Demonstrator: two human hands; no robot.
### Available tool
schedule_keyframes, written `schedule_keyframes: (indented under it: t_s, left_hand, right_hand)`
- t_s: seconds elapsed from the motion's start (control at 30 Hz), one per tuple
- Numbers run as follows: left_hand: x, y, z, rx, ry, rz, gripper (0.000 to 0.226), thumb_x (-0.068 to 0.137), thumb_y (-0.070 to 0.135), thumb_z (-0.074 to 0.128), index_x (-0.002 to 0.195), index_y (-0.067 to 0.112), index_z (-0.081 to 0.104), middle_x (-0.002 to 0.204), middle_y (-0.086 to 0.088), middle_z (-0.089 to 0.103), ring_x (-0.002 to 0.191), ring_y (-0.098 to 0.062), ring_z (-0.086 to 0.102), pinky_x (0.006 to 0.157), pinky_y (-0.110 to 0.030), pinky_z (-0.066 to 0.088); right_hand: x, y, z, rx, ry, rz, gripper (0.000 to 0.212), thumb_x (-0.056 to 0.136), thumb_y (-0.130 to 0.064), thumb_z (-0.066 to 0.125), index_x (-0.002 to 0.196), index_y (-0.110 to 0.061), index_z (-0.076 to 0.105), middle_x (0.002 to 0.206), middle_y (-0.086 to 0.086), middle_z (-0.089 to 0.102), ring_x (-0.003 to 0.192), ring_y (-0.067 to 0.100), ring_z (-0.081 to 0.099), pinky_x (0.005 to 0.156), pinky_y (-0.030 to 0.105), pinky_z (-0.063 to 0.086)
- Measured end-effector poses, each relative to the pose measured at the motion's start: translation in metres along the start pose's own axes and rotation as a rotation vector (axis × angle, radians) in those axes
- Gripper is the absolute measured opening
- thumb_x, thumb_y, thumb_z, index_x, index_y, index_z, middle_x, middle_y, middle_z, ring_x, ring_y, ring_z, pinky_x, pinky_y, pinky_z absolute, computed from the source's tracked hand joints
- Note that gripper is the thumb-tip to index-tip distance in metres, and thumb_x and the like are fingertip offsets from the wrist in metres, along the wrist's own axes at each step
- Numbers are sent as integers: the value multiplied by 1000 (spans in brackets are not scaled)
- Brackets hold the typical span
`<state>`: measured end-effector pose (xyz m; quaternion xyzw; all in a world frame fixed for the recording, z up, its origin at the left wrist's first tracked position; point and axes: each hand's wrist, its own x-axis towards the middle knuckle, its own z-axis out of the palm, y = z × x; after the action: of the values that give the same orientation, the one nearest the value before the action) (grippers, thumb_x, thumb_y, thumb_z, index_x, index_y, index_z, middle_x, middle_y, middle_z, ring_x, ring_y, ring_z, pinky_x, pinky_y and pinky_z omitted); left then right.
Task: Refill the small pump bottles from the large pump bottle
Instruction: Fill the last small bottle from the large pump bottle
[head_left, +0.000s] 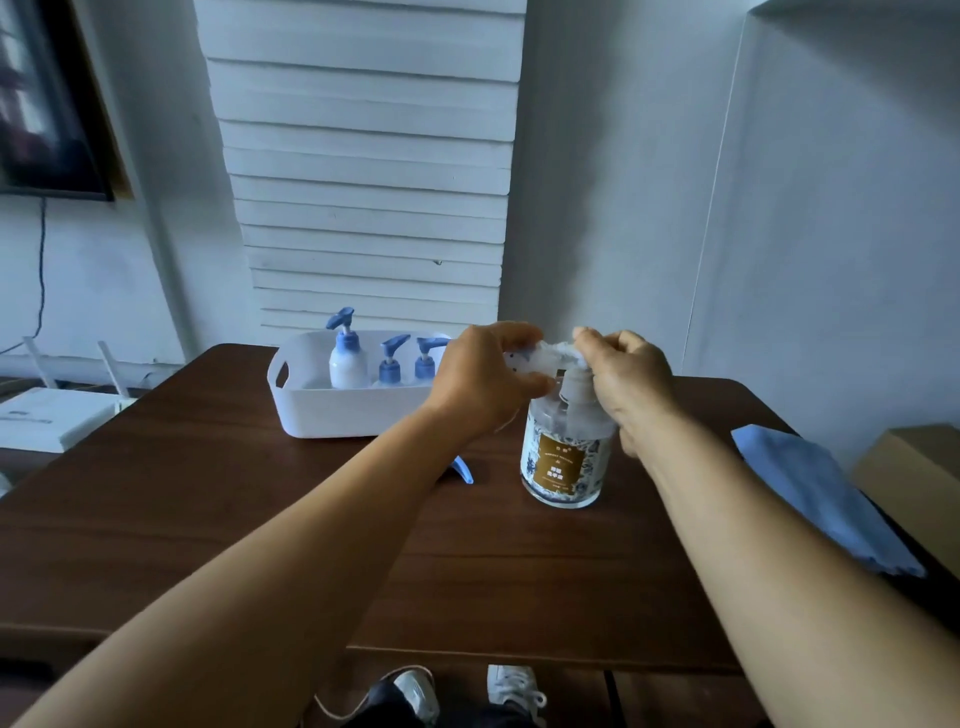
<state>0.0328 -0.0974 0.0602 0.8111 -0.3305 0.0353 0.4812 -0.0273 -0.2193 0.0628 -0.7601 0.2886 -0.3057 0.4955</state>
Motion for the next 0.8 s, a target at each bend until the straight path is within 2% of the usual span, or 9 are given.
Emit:
schedule_keyframes:
  t_s: [0.1,0.2,0.3,0.4,0.47,0.57,0.7,0.8]
  left_hand:
    - [0,1,-3,-13,8,-4,52,72,22,79,120,21,61,109,9,66,91,-5,58,78,-14,38]
    - [4,7,-5,-2,17,18,50,72,24,79,119,22,62,109,9,67,93,-6,60,79,-15,40]
    - [3,6,-1,-2,3,17,48,72,23,78,118,22,62,105,10,66,91,-6,59,78,-14,39]
    - [-1,0,3,-9,7,3,49,71,21,79,117,21,63,107,9,67,89,-4,59,76,-13,39]
    - [-1,-1,1,-33,14,-4,49,71,21,79,117,21,63,109,7,68,91,-5,60,77,-13,39]
    - [4,5,-3,-11,11,21,47,71,23,79,116,22,63,108,9,67,92,-6,60,76,-12,39]
    - [3,4,0,6,-2,18,47,72,22,78,116,22,63,107,10,67,90,-6,59,77,-13,39]
    - [-1,-1,1,-21,-4,3,48,71,21,79,116,21,63,108,8,68,90,-7,61,77,-14,41]
  right_hand:
    - [2,-10,-6,-43,-40,-1,29,89,-41,56,77,-16,53,75,-2,58,72,13,52,55,25,38]
    - [5,-18,-16,-54,-84,-27,29,89,-41,57,82,-14,56,79,-1,59,77,13,53,62,28,38]
    - [3,-7,-11,-29,-42,-4,30,90,-42,55,75,-16,53,75,-2,56,70,9,50,54,26,36]
    - [-1,-2,-4,-41,-42,25,31,90,-43,54,75,-16,53,75,-1,57,70,13,51,52,25,36]
    - [0,-7,-7,-54,-51,16,30,90,-43,55,80,-14,55,74,-1,56,72,14,50,55,26,36]
    - [6,-18,-17,-45,-95,-9,29,90,-42,56,80,-14,55,80,-1,58,79,14,52,67,29,37]
    - [3,-3,-10,-3,-51,7,30,90,-42,55,76,-16,54,76,-1,58,70,10,51,55,26,37]
    - [0,0,-4,-18,-41,9,31,90,-41,55,73,-16,51,72,-1,56,68,12,50,53,26,36]
